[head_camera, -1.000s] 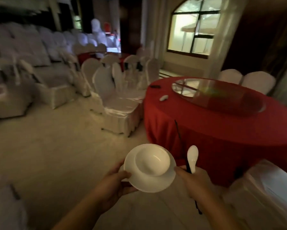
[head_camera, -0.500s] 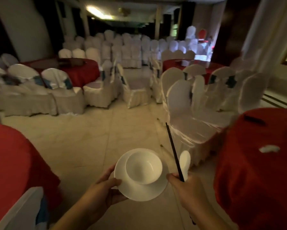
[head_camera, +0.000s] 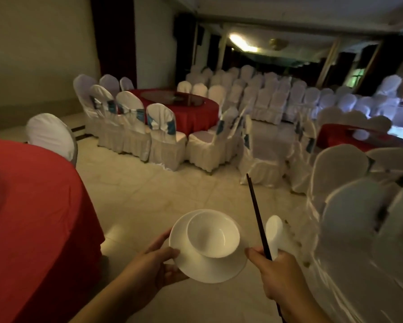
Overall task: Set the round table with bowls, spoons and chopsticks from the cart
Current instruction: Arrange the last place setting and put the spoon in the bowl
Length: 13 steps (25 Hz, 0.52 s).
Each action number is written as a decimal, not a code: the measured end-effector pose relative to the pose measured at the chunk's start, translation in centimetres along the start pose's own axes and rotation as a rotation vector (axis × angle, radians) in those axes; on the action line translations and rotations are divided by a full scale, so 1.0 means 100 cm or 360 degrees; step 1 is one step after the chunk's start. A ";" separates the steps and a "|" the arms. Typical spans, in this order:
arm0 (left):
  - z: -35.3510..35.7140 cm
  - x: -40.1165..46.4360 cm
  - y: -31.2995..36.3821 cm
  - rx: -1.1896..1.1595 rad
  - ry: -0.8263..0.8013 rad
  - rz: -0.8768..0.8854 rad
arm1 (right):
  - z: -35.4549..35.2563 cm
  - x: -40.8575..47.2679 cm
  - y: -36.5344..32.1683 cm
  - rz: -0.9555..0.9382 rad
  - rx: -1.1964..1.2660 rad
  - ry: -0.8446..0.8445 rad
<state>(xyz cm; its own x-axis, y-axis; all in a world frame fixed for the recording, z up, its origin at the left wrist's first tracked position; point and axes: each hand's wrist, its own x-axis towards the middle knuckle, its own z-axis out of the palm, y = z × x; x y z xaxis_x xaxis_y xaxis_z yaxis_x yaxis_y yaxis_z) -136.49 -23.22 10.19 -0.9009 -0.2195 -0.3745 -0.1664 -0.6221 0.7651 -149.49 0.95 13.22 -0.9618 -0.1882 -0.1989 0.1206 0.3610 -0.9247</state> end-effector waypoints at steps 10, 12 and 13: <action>-0.054 0.213 0.174 -0.0129 0.0296 0.0251 | 0.146 0.275 -0.127 -0.0161 0.0048 -0.0416; -0.072 0.253 0.201 -0.0195 0.0381 0.0330 | 0.183 0.331 -0.147 -0.0182 0.0076 -0.0558; -0.082 0.275 0.213 -0.0222 0.0427 0.0371 | 0.203 0.361 -0.157 -0.0195 0.0075 -0.0648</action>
<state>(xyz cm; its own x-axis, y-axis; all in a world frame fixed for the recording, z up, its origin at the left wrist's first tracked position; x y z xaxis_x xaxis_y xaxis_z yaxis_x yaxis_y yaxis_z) -161.51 -48.72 11.88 -0.7680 -0.5448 -0.3366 0.1036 -0.6243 0.7743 -181.10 -30.02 14.02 -0.7953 -0.5757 -0.1899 0.0319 0.2731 -0.9615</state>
